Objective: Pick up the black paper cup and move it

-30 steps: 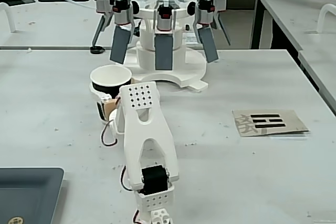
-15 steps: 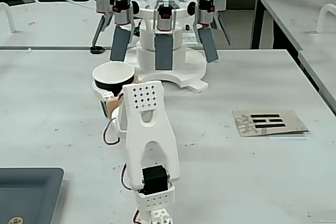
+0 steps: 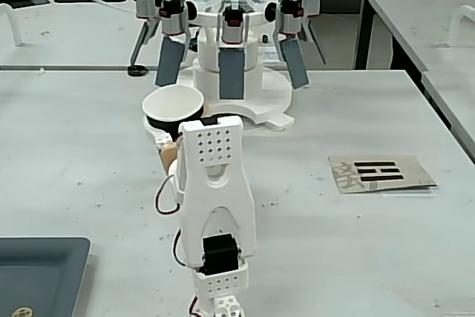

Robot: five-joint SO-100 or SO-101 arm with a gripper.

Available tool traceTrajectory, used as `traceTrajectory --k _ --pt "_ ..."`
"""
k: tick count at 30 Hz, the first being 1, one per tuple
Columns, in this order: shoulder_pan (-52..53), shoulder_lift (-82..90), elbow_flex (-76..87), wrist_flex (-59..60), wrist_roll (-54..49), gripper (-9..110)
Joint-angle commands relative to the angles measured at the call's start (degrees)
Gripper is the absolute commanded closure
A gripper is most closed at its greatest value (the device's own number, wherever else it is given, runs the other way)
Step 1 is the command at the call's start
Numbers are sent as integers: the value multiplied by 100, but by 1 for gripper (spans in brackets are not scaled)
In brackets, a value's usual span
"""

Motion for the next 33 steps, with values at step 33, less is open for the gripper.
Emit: traceTrajectory --k 33 --pt "791 2329 2232 -343 -185 96"
